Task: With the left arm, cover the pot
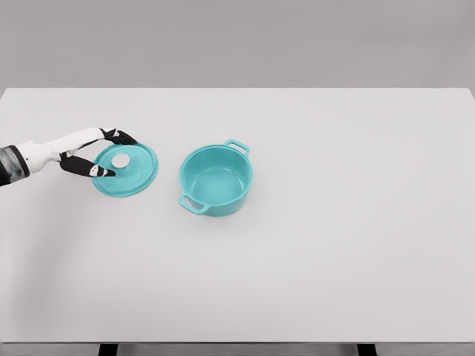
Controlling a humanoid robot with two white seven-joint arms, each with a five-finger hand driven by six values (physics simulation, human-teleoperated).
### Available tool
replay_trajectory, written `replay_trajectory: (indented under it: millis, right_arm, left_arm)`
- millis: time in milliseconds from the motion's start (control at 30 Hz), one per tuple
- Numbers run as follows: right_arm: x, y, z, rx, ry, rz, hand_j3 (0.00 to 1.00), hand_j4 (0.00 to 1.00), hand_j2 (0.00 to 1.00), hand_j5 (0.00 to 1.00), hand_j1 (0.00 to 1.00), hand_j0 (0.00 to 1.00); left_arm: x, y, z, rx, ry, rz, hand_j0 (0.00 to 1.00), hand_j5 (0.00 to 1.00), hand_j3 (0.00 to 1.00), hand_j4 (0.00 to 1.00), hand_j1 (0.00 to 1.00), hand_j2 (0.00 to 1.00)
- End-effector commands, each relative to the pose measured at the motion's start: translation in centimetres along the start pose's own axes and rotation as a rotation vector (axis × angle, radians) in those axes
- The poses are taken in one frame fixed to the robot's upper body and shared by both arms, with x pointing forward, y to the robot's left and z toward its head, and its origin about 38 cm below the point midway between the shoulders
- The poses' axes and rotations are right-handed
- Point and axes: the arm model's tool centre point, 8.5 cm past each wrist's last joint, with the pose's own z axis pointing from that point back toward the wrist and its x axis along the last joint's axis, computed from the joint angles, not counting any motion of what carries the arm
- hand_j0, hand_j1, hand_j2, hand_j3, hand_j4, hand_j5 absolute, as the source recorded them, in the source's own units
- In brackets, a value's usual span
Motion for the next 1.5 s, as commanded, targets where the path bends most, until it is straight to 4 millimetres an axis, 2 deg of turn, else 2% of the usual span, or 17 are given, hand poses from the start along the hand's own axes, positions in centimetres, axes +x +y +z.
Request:
replay_trajectory:
  millis: [0,1467]
  right_arm:
    - [0.01,0.0,0.0,0.0,0.0,0.0,1.0,1.0,1.0,1.0,1.0,1.0]
    - [0.01,0.0,0.0,0.0,0.0,0.0,1.0,1.0,1.0,1.0,1.0,1.0]
  left_arm:
    - [0.0,0.0,0.01,0.004,-0.002,0.006,0.78,0.78,0.78,0.78,0.78,0.78]
    - [-0.45,-0.42,0.01,-0.004,0.013,0.013,0.78,0.78,0.78,0.78,0.78,0.78]
